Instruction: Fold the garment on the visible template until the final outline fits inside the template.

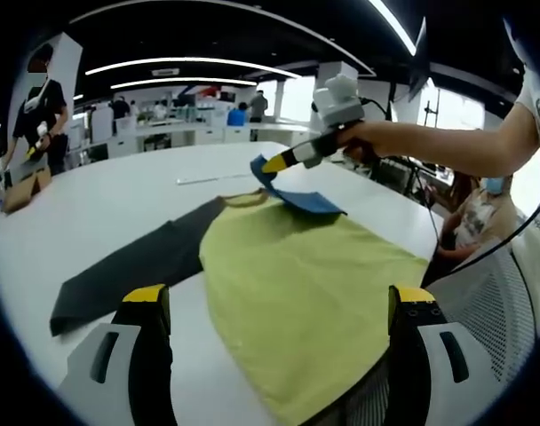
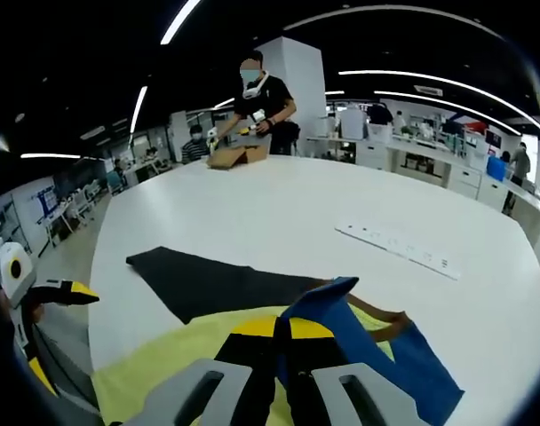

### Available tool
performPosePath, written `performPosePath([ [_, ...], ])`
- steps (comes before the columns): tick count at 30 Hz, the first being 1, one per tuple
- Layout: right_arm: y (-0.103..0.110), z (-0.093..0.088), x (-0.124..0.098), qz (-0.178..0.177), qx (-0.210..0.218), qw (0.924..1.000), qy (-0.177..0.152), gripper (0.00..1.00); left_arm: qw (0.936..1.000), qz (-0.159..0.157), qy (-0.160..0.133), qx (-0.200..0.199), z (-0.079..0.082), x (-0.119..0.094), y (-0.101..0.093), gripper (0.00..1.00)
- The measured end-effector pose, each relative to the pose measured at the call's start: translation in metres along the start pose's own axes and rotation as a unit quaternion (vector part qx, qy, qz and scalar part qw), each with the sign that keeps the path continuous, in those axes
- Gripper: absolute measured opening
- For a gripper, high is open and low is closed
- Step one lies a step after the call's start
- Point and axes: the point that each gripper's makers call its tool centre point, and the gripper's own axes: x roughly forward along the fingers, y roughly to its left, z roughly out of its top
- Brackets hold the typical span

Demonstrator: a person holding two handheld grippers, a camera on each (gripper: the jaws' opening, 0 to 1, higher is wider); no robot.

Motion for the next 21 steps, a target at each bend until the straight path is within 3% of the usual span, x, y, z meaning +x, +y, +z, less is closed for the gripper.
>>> performPosePath([
  [21,0.049,-0.002,0.022,0.052,-0.039,0.9977,0.017,0.00,1.0000,0.003,0.002,-0.004,-0.004,-0.001,0.003,0.99],
])
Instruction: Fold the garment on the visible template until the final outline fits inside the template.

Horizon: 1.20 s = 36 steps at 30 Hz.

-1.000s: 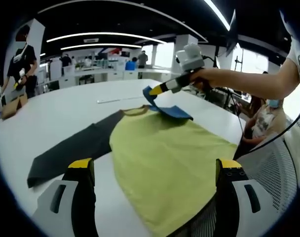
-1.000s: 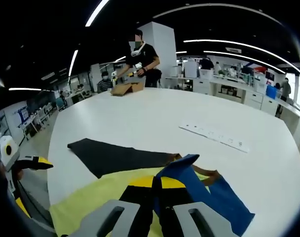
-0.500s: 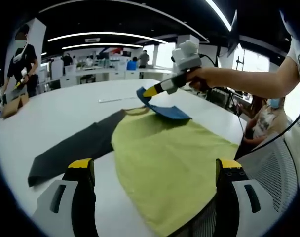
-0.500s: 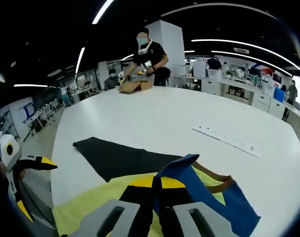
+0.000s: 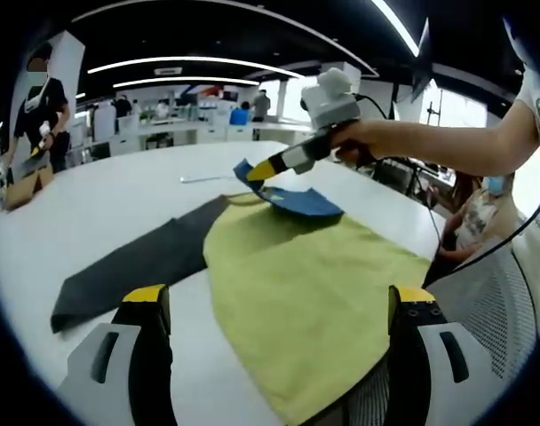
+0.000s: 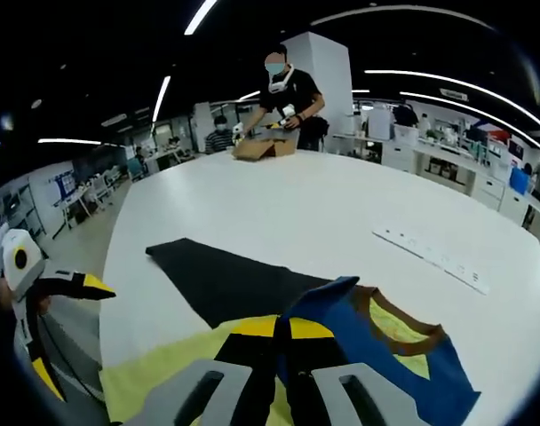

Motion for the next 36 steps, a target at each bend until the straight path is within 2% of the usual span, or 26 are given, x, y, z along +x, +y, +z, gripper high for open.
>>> performPosePath([
  [8,0.018,-0.009,0.013,0.014,-0.018,0.9996,0.017,0.00,1.0000,0.001,-0.001,-0.003,-0.002,-0.001,0.000,0.99],
  [19,0.024,-0.026,0.030,0.013,-0.021,0.9990,0.038,0.00,1.0000,0.006,0.000,-0.006,-0.004,-0.003,0.005,0.99],
  [27,0.025,-0.041,0.049,0.004,0.009,0.9987,0.050,0.00,1.0000,0.007,0.002,-0.006,-0.004,-0.004,0.007,0.99],
  [36,0.028,-0.053,0.066,0.011,0.018,0.9979,0.061,0.00,0.9999,0.008,0.004,-0.005,-0.010,-0.004,0.015,0.99],
])
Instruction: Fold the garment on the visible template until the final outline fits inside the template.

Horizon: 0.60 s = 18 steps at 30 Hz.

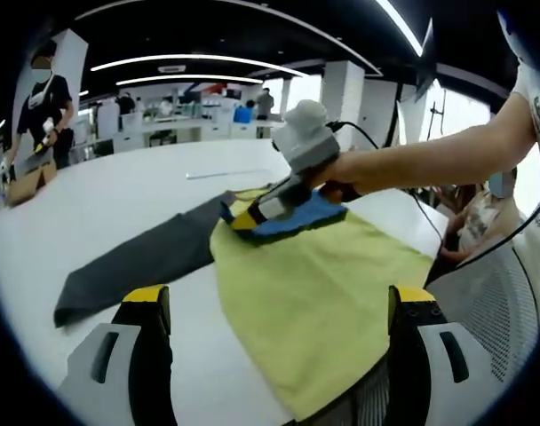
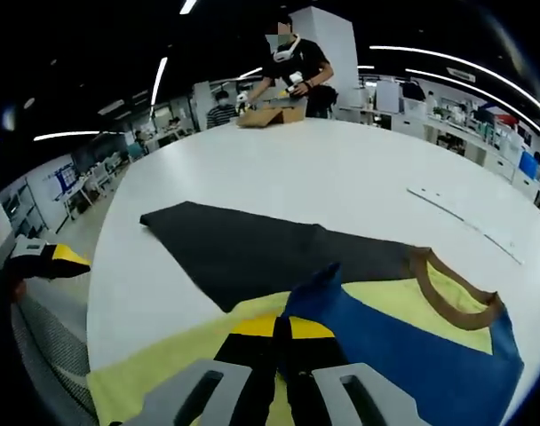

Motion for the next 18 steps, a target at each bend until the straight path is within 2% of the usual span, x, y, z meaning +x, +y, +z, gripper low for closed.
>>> performPosePath([
  [5,0.006,0.001,0.006,0.014,0.011,0.9998,-0.002,0.00,1.0000,0.003,-0.002,0.001,0.000,0.000,0.006,0.99],
  [10,0.004,0.001,0.005,0.012,0.006,0.9999,-0.001,0.01,1.0000,0.005,-0.003,0.001,0.000,0.000,0.009,0.99],
  [15,0.005,0.012,-0.001,0.017,-0.007,0.9997,-0.019,0.21,1.0000,0.007,-0.003,0.004,0.002,0.002,0.010,0.99],
  [18,0.008,0.017,-0.005,0.023,-0.011,0.9993,-0.028,0.38,0.9999,0.007,-0.003,0.007,0.004,0.003,0.009,0.99],
])
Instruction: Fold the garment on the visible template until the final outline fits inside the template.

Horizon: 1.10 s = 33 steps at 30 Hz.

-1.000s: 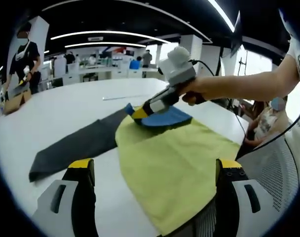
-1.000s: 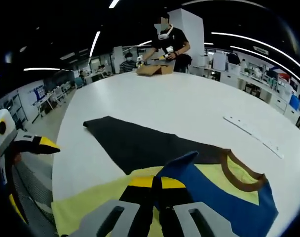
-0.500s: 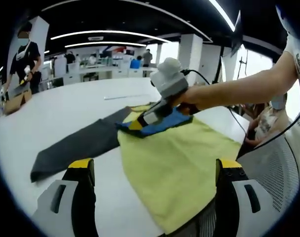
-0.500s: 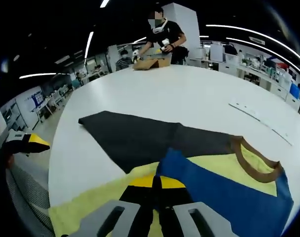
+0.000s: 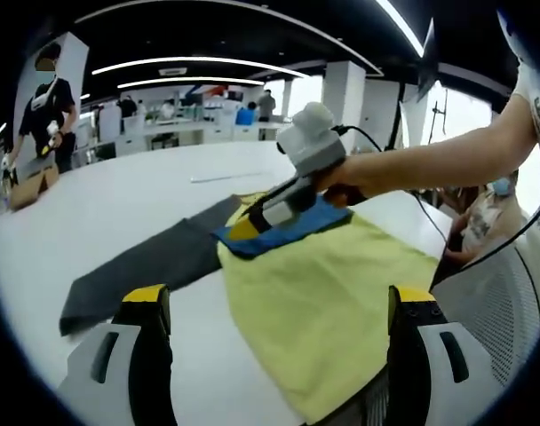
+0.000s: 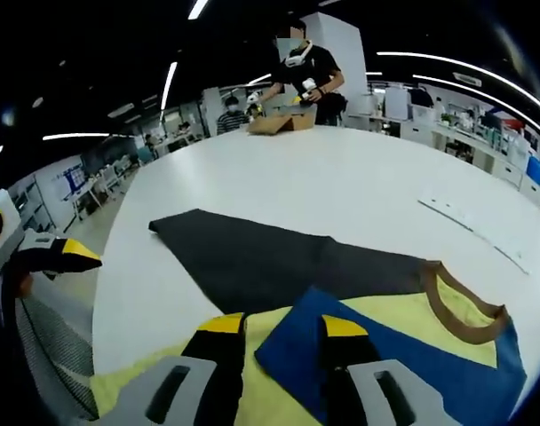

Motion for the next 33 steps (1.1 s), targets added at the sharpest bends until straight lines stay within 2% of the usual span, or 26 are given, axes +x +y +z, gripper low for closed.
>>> performPosePath([
  [3,0.003,0.006,-0.008,0.002,-0.006,0.9999,-0.012,0.54,1.0000,0.000,-0.001,0.003,0.003,0.001,0.000,0.99],
  [11,0.002,0.009,-0.025,0.010,-0.014,0.9995,-0.027,0.78,0.9999,0.009,-0.009,0.000,0.011,-0.001,0.006,0.99],
  [17,-0.002,0.009,-0.038,0.007,-0.009,0.9994,-0.034,0.87,0.9998,0.016,-0.010,0.001,0.013,-0.004,0.014,0.99],
  [22,-0.004,0.010,-0.051,0.008,-0.009,0.9990,-0.043,0.94,0.9997,0.019,-0.011,0.004,0.020,-0.006,0.011,0.99],
  [33,-0.037,-0.011,-0.080,-0.027,-0.004,0.9987,-0.042,0.99,0.9995,0.026,-0.013,0.006,0.026,-0.008,0.009,0.99],
])
